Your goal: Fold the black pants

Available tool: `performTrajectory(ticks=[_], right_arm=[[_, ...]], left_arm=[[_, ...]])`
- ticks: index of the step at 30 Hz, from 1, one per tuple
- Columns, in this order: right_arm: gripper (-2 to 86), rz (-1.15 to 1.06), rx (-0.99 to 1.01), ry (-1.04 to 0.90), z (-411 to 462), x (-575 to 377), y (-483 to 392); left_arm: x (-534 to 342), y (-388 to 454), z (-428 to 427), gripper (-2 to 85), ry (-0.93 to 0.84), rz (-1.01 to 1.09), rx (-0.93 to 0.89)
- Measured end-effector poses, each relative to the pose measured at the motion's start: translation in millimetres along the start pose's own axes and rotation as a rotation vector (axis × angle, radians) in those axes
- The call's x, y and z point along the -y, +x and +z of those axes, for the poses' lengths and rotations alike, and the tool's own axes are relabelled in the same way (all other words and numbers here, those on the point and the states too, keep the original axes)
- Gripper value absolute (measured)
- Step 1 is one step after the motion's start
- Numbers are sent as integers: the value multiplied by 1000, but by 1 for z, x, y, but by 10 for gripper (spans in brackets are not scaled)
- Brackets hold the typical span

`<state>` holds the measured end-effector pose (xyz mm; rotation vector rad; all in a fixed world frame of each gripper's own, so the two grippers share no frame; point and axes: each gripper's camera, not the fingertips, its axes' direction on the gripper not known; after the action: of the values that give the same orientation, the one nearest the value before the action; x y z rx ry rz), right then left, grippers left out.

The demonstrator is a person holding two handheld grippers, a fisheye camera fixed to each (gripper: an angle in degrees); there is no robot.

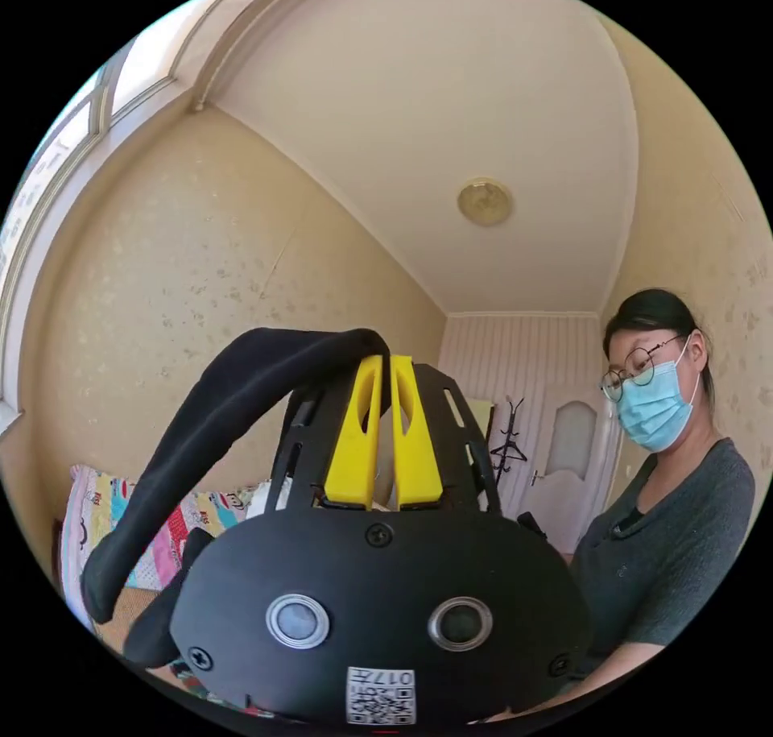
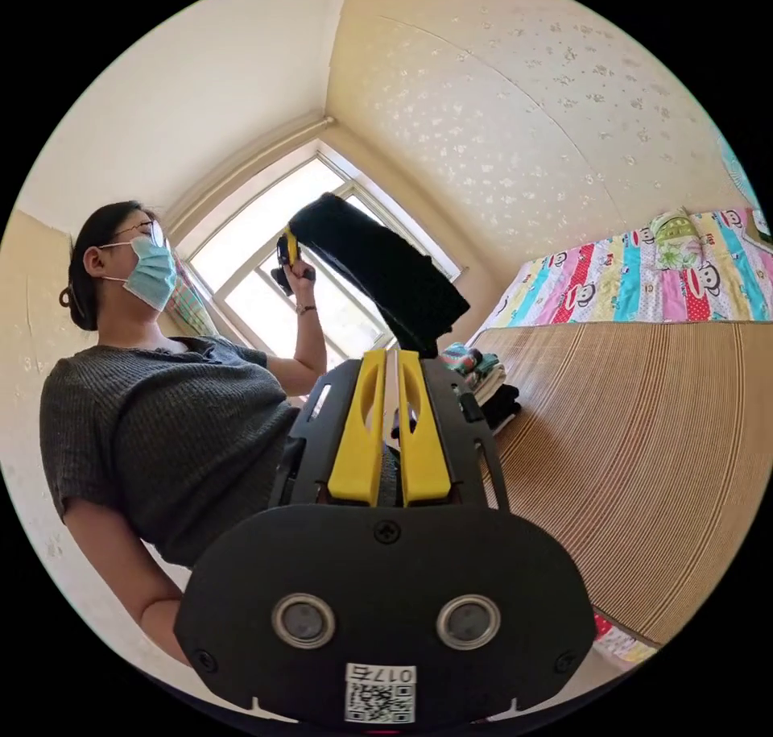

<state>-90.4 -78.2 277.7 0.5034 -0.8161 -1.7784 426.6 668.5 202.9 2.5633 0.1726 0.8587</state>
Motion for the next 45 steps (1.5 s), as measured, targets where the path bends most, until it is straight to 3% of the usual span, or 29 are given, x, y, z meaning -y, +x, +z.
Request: performTrajectory(ticks=[5, 8, 11, 14, 16, 18, 20, 23, 31, 35, 38, 41, 43, 45], right_arm=[[153, 155, 140, -70, 38, -3, 41], [189, 108, -58, -75, 44, -14, 29], [204, -6, -342, 75, 23, -30, -12], [227, -153, -461, 177, -4, -48, -55], [236, -224, -342, 104, -12, -53, -66], [224, -322, 41, -76, -8, -60, -71], [165, -381, 221, -208, 6, -69, -76], [91, -501, 244, -252, 26, -88, -97], [39, -751, 424, 49, -19, -68, -150], [18, -695, 329, 285, -47, -35, -173], [9, -662, 493, 421, -67, -14, -162], [5, -679, 495, 564, -86, -6, -170], [4, -687, 427, 660, -101, -5, -185], [2, -593, 193, 772, -117, -4, -206]], left_arm=[[-51, 78, 88, -9, -64, 84, -239], [-93, 109, 142, -8, -60, -23, -375], [-130, 139, 195, -8, -87, -81, -544], [-157, 169, 235, -7, -91, -90, -664], [-173, 196, 260, -5, -64, -60, -790], [-183, 216, 277, -4, -49, -40, -832], [-192, 236, 294, -3, -69, -26, -801], [-211, 268, 321, -1, -103, 45, -683], [-298, 266, 415, 3, -296, 214, -27], [-354, 221, 463, 7, -475, 101, -79], [-412, 185, 496, 18, -641, -10, -37], [-470, 159, 514, 47, -813, -12, -101], [-524, 142, 531, 90, -1092, 8, -123], [-563, 132, 526, 103, -1210, 40, -145]])
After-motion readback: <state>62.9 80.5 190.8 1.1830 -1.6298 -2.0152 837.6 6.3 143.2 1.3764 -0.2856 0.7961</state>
